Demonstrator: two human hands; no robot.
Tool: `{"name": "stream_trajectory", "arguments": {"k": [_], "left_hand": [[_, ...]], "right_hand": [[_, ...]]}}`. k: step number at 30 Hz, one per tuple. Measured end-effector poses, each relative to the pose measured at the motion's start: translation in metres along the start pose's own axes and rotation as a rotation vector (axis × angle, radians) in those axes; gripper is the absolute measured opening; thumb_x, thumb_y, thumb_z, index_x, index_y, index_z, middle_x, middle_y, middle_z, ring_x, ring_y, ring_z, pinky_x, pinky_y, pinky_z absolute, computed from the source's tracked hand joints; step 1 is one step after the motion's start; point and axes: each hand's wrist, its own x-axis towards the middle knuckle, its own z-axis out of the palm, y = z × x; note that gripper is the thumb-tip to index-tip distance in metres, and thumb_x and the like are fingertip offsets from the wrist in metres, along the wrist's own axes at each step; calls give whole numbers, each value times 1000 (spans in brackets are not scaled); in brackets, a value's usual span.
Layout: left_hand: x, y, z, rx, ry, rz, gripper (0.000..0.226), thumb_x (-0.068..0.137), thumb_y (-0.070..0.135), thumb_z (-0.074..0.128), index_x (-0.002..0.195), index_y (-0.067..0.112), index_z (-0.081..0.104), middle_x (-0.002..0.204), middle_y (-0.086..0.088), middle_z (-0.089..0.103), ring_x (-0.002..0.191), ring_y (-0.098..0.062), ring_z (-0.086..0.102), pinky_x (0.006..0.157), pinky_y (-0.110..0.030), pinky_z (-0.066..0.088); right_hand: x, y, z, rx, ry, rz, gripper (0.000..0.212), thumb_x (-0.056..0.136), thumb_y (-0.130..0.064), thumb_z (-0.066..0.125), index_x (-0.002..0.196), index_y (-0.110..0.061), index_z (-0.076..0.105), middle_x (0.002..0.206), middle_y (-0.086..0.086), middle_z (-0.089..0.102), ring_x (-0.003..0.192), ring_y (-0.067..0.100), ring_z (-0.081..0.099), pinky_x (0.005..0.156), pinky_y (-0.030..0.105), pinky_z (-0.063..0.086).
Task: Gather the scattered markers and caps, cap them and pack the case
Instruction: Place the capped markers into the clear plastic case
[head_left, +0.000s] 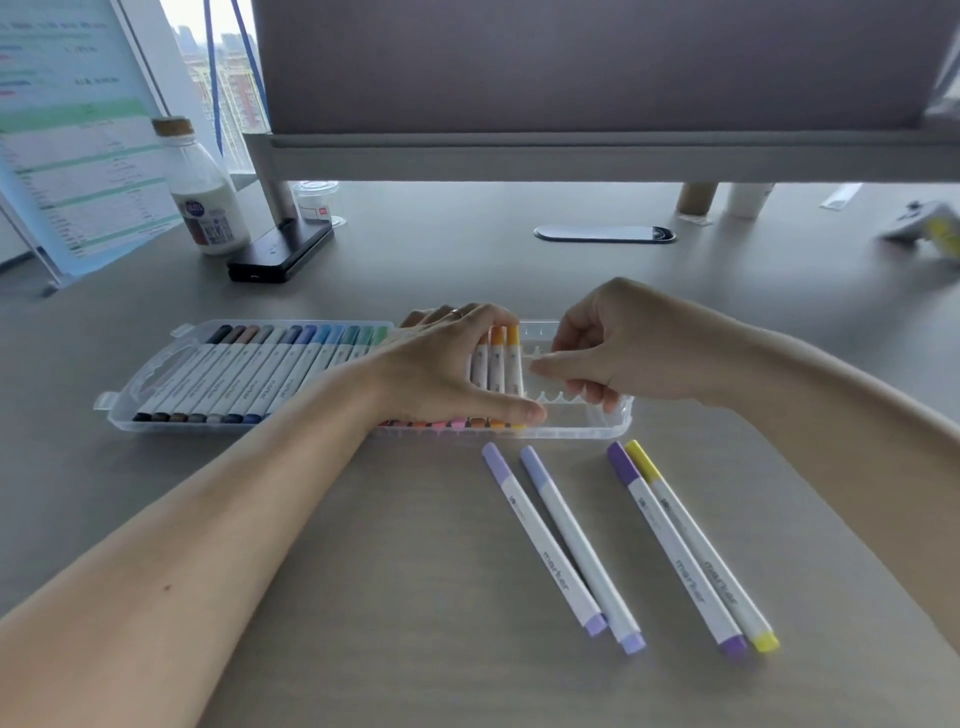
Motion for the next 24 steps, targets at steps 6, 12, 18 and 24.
{"name": "stream_trajectory", "arguments": {"k": [6, 12, 18, 24], "left_hand": [[-1, 6, -3, 54, -38, -26, 111, 65, 94, 55, 156, 39, 25, 158, 11, 37, 141, -15, 35, 114, -37, 28], [-2, 6, -2, 37, -32, -46, 110, 62, 97, 50, 155, 41, 29, 157, 12, 39, 141, -17, 38, 115, -38, 30], [-3, 8, -3, 32, -48, -54, 113, 61, 99, 48, 156, 41, 27, 161, 11, 35, 144, -16, 35, 118, -39, 30], [-3, 6, -2, 23, -41, -65, 116, 57, 103, 45, 155, 44, 27, 161, 13, 36, 144, -16, 36, 118, -42, 32]], "right_hand": [[-35, 3, -18, -181, -191, 91, 38, 95, -45, 66, 78, -12, 74, 66, -2, 75, 51, 5, 65, 70, 22, 49], [-59, 10, -24, -222, -296, 174, 36, 93, -42, 67, 72, -14, 72, 61, -6, 70, 51, 8, 63, 72, 22, 52], [-69, 16, -22, -238, -316, 218, 33, 88, -42, 68, 73, -12, 73, 64, -1, 73, 51, 9, 65, 76, 26, 51], [-74, 10, -17, -265, -313, 192, 39, 88, -47, 69, 72, -12, 74, 60, -5, 71, 50, 6, 65, 79, 24, 57]]}}
